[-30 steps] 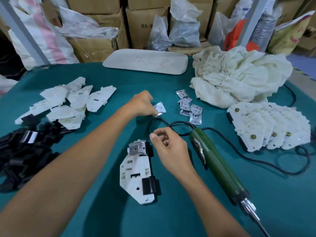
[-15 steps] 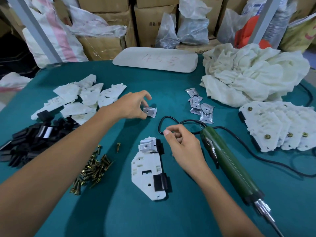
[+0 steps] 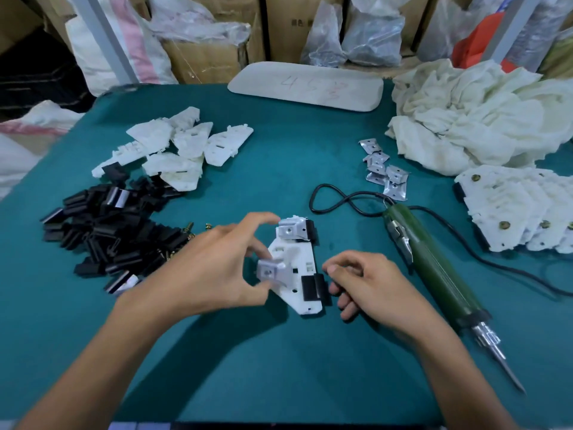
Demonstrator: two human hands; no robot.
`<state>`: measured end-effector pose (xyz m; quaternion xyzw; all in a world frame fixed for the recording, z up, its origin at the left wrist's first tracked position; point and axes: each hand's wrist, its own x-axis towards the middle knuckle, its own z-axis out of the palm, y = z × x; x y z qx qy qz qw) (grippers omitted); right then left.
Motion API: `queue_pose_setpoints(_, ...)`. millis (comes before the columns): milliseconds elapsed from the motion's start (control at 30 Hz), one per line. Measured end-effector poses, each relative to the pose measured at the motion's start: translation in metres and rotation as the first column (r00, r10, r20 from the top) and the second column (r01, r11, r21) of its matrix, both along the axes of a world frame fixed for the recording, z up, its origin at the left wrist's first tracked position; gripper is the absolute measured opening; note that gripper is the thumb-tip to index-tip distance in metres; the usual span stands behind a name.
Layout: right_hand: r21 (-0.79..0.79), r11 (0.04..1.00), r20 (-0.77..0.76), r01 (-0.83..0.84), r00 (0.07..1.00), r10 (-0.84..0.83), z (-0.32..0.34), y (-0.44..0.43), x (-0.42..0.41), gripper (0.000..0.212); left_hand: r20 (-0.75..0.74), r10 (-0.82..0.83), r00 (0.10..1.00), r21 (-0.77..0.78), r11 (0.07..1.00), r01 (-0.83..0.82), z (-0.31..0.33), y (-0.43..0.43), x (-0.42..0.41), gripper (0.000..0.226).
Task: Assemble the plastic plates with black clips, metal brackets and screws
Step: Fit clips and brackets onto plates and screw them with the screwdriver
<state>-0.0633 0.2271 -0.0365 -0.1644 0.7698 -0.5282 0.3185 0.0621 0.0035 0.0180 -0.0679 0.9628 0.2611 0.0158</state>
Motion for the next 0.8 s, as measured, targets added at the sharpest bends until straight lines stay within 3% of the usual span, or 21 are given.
queue_pose_setpoints(133, 0.054, 0.998, -0.026, -0.04, 0.999, 0.041, 0.003, 0.003, 0.012, 0.019, -0.039, -0.013, 0.999, 0.005, 1.0, 0.014, -0.007, 0.009, 0.004, 0.079)
queue_pose_setpoints(267, 0.05, 0.998, -0.018, -0.022, 1.0, 0.023, 0.007, 0.003, 0.017, 0.018, -0.122, 0.044, 0.992, 0.117, 0.993, -0.03, -0.01, 0.01, 0.007, 0.074)
queue_pose_setpoints(667, -0.155, 0.983, 0.278, 0.102, 0.959, -0.055, 0.004, 0.001, 0.02, 0.01, -0.141, 0.04, 0.989, 0.222, 0.975, -0.008, -0.03, 0.026, 0.003, 0.076)
queue_pose_setpoints(800, -0.175, 0.982, 0.303, 0.075, 0.953, -0.019, 0.006, -0.001, 0.019, 0.008, -0.156, 0.082, 0.984, 0.285, 0.958, -0.035, -0.035, 0.025, 0.006, 0.074)
